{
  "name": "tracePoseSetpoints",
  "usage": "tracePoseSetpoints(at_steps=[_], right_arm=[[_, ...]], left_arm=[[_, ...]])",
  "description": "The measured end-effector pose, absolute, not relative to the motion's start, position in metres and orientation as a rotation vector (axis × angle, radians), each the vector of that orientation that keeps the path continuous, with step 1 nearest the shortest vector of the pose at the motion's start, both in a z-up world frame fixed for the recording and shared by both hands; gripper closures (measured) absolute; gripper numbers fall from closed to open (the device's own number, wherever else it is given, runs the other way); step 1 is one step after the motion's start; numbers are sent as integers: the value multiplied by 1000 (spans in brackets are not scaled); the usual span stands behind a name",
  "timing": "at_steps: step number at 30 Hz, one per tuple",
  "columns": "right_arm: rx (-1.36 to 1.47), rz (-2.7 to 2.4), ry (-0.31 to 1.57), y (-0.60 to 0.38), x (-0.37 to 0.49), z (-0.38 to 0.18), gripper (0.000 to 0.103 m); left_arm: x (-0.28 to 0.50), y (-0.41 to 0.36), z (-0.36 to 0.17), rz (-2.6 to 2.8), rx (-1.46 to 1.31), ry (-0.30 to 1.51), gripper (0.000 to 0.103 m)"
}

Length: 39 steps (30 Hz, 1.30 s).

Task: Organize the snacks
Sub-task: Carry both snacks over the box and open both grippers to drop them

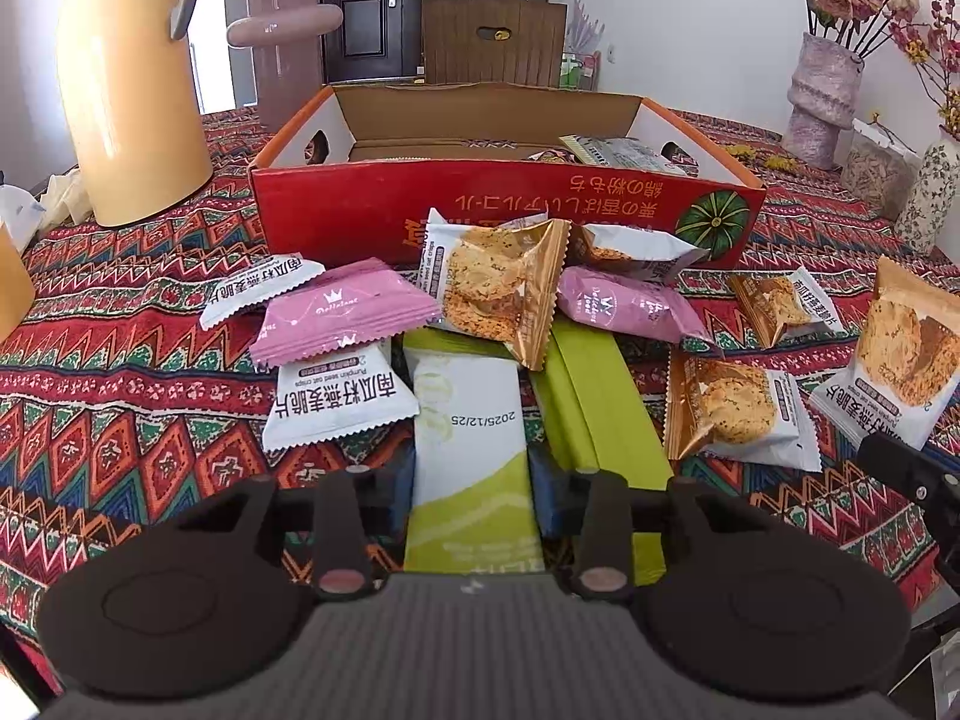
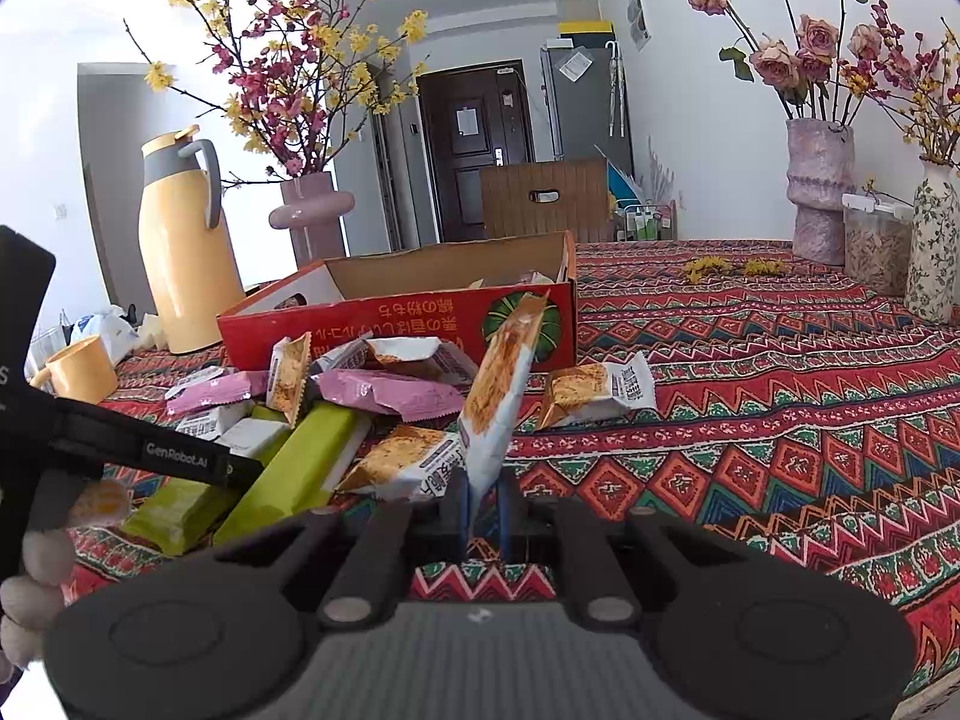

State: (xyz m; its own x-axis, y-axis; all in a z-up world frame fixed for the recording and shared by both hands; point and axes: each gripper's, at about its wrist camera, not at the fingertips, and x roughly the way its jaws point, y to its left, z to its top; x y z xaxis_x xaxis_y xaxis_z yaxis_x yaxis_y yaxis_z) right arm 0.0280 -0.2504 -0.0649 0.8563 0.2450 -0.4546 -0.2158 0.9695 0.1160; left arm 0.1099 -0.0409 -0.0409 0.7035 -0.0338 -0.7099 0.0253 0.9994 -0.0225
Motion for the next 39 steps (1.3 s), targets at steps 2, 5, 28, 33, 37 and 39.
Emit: tracePoseSetpoints(at_steps=[2,5,28,33,37,39], right_arm=[[61,243,485,-250,28,-64,94],[62,243,482,-249,27,-63,94],[44,260,431,-237,31,-42,94],[38,265,418,-235,44,-37,94],[29,270,399,-232,57,-30,94],[24,271,389,-231,66,-26,94]], left_arm=[[106,-40,-38,-38,-12,777,65],[102,-38,-33,-46,-18,760,65],[59,-27,22,-105,-50,574,65],[69,-29,29,-107,-40,551,65],[80,-29,35,-104,-38,532,65],[88,-29,39,-103,-37,522,65]])
